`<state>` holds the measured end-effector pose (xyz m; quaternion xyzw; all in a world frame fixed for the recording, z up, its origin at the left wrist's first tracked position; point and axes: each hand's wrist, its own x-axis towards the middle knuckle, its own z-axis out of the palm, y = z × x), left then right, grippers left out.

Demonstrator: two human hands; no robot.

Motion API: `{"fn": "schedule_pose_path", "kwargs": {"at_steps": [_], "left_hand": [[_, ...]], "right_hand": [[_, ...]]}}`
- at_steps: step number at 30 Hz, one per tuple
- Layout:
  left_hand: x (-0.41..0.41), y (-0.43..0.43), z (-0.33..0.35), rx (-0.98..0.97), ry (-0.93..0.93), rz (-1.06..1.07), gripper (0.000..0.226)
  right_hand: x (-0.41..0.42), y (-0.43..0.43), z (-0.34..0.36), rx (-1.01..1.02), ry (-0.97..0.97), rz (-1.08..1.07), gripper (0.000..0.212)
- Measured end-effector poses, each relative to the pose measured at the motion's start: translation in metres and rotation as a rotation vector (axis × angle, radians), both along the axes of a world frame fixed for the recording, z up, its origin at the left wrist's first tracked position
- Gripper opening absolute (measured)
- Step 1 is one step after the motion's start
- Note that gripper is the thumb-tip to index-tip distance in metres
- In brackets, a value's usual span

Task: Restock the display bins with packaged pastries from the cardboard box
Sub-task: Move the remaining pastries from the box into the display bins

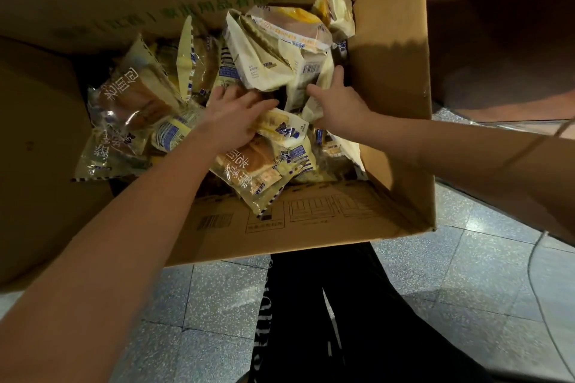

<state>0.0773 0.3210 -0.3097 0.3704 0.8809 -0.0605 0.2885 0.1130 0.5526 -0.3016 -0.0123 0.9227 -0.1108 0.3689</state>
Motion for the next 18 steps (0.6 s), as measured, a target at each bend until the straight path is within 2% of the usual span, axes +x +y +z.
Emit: {"fn": "schedule_pose_path", "kwargs": {"at_steps": [4, 8, 15, 18], "left_hand": [[0.006, 0.002, 0.001, 0.012, 0.043, 0.014, 0.072], [-0.002, -0.001, 0.001, 0.054, -0.09, 0.145, 0.068], [-0.003, 0.008, -0.001, -0.012, -0.154, 0.188, 0.07], [-0.007, 0.012, 0.002, -0.027, -0.238, 0.239, 0.072]], "right_hand": [[-0.003, -0.001, 0.008, -0.038, 0.017, -0.063, 0.056], [-0.006, 0.002, 0.027, -0.142, -0.052, -0.149, 0.056], [0.002, 0.012, 0.034, -0.258, -0.111, -0.265, 0.058], [0.009, 0.011, 0.034, -0.284, -0.119, -0.313, 0.057]]}}
